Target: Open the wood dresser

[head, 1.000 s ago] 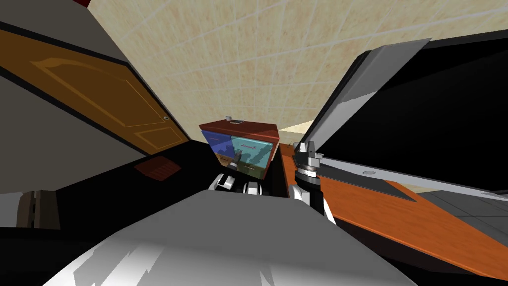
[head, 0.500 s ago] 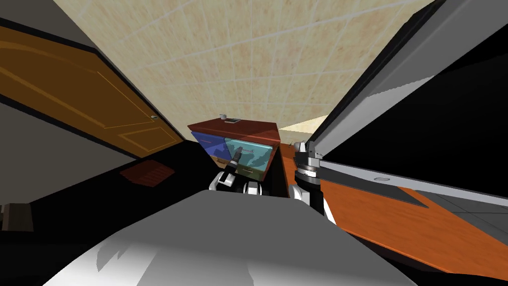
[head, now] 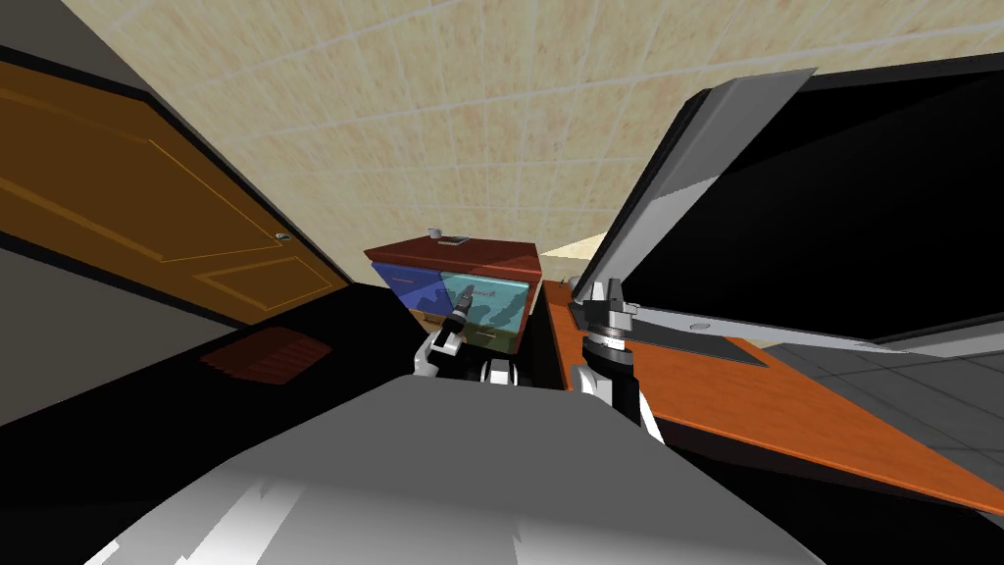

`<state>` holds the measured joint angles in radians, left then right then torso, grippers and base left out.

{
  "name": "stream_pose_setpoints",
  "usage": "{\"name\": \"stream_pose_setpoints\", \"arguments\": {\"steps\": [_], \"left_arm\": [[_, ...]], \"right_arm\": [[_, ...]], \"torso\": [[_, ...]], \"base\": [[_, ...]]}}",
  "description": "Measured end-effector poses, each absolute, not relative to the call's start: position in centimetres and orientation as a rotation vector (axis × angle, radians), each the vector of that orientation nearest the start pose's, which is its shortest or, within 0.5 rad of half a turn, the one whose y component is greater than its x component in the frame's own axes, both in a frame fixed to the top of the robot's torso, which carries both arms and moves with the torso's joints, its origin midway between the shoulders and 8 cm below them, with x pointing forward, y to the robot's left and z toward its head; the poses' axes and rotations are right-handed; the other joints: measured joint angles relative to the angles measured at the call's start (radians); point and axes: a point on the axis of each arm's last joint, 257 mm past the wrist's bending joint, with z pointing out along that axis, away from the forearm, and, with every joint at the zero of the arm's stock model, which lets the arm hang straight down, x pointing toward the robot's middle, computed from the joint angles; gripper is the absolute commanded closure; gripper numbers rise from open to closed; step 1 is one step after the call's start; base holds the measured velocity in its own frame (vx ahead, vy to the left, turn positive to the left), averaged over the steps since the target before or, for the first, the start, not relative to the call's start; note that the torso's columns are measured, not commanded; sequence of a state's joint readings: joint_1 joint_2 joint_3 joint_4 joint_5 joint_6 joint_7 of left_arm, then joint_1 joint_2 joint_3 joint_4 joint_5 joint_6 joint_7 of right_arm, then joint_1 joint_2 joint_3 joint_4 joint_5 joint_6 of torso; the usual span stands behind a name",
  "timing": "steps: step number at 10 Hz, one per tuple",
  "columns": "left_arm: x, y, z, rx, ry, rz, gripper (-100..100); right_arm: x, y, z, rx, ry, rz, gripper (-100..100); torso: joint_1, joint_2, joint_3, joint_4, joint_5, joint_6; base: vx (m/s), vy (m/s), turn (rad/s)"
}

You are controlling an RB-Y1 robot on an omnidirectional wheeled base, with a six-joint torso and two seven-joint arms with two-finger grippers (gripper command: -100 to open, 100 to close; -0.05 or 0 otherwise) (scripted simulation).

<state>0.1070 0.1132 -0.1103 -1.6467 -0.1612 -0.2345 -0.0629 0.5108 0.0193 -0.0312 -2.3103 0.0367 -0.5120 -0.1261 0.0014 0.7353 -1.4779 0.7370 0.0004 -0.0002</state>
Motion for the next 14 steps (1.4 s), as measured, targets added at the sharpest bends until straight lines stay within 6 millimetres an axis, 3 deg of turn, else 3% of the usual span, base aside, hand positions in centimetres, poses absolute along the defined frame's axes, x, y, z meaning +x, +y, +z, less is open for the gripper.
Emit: {"name": "stream_pose_setpoints", "arguments": {"steps": [3, 4, 14], "left_arm": [[52.6, 21.5, -18.3, -0.797, 1.240, -1.113, -100], [52.7, 21.6, -18.3, -0.799, 1.240, -1.112, 100], [46.5, 15.4, -19.0, -0.735, 1.291, -1.202, 100]], "right_arm": [[33.3, -28.6, 3.7, 0.663, 0.562, 1.368, 0], [33.3, -28.6, 3.7, 0.663, 0.562, 1.368, 0], [33.3, -28.6, 3.7, 0.663, 0.562, 1.368, 0]], "torso": [[-0.002, 0.003, 0.002, 0.001, -0.001, 0.000], [-0.002, 0.002, 0.002, 0.001, -0.001, 0.000], [-0.007, 0.003, 0.002, 0.000, -0.001, 0.004]], "base": [[-0.032, 0.013, -0.059], [-0.011, -0.013, 0.040], [0.047, 0.008, 0.109]]}}
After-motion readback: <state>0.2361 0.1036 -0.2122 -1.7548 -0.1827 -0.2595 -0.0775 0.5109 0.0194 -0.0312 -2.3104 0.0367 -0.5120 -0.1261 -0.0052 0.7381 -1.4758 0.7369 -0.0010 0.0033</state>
